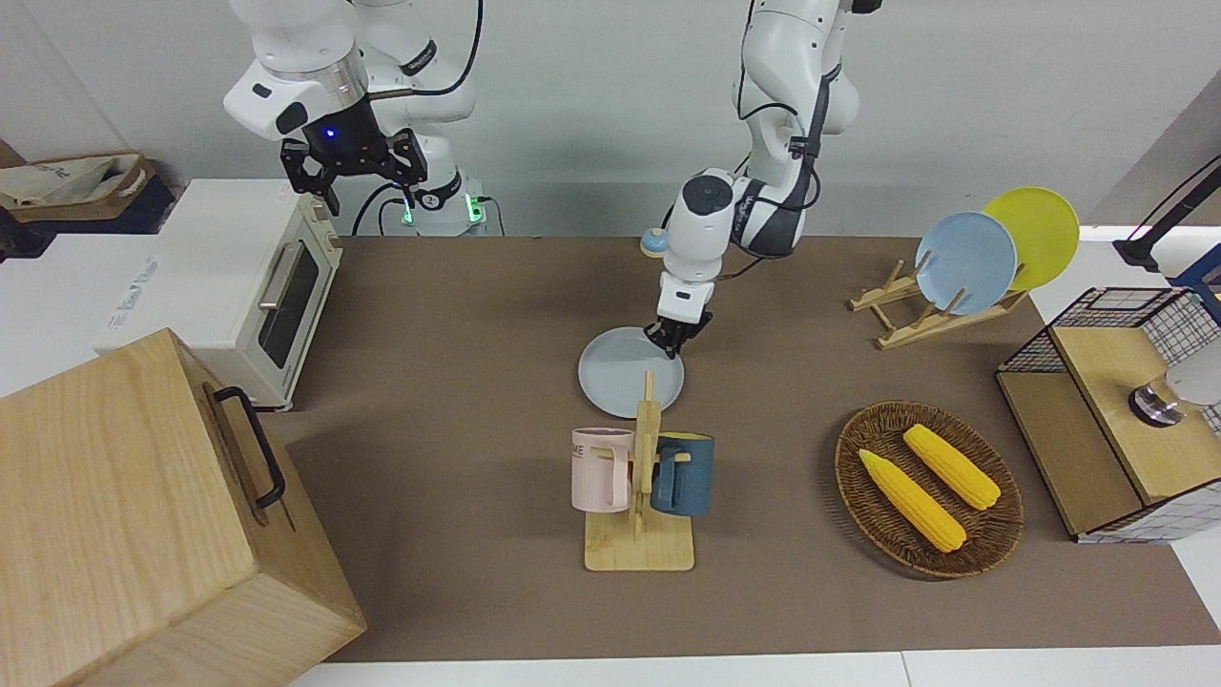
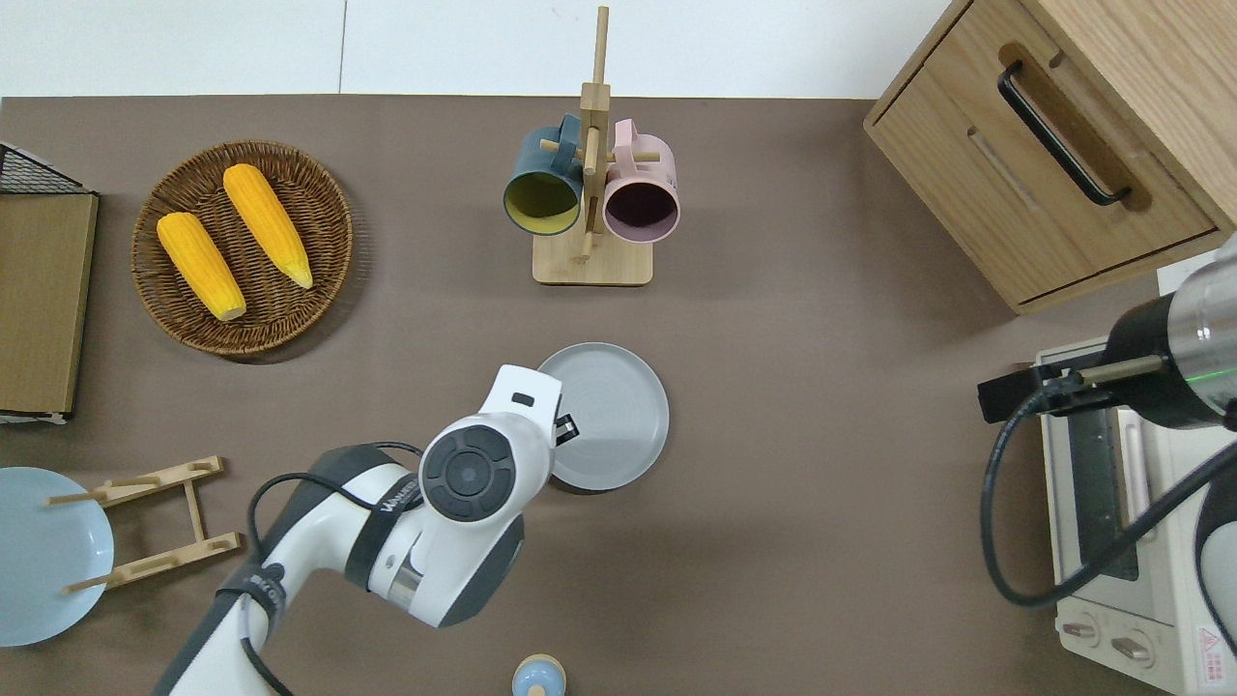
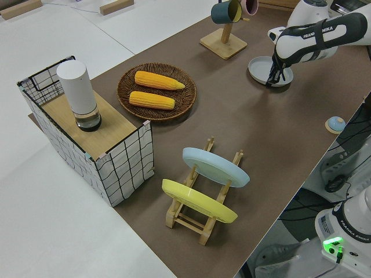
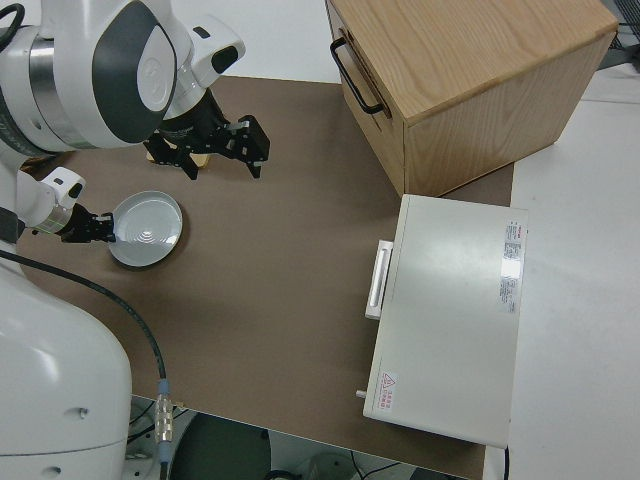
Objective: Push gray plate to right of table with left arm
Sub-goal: 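Push the gray plate with the left gripper toward the toaster oven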
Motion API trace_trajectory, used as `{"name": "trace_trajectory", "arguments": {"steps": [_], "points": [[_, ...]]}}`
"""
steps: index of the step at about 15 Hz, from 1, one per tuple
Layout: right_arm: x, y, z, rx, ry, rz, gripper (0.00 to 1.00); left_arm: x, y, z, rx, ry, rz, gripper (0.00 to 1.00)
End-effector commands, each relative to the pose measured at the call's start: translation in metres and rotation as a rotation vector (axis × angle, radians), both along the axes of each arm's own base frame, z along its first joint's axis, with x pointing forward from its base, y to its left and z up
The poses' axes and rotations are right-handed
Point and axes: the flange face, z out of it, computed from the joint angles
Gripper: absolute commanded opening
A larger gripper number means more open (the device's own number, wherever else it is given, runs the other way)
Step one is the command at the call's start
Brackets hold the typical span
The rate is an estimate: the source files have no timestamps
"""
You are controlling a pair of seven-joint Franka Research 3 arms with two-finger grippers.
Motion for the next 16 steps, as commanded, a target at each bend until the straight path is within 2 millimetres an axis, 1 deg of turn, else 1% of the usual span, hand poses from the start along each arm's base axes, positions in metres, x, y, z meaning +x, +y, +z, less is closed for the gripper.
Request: {"name": "trace_trajectory", "arguments": {"steps": [1,4,7,8,10,13,15,16], "points": [[-0.002,-0.002,0.004,0.004,0.002,-0.018,0.983,-0.003,-0.048,-0.008,-0.008,-0.001,0.039,0.00],[-0.002,-0.002,0.004,0.004,0.002,-0.016,0.983,-0.016,-0.077,-0.009,0.001,-0.015,0.050,0.00],[-0.002,-0.002,0.004,0.004,0.002,-0.018,0.983,-0.022,-0.112,-0.014,0.012,-0.044,0.076,0.00],[-0.002,-0.002,0.004,0.004,0.002,-0.018,0.983,-0.023,-0.119,-0.017,0.014,-0.048,0.084,0.00],[-0.002,-0.002,0.004,0.004,0.002,-0.018,0.983,-0.023,-0.126,-0.015,0.026,-0.045,0.083,0.00],[-0.002,-0.002,0.004,0.004,0.002,-0.018,0.983,-0.019,-0.130,-0.007,0.038,-0.039,0.098,0.00],[-0.002,-0.002,0.004,0.004,0.002,-0.018,0.983,-0.018,-0.131,-0.005,0.038,-0.039,0.097,0.00],[-0.002,-0.002,0.004,0.004,0.002,-0.018,0.983,-0.018,-0.131,-0.005,0.039,-0.040,0.090,0.20]]}}
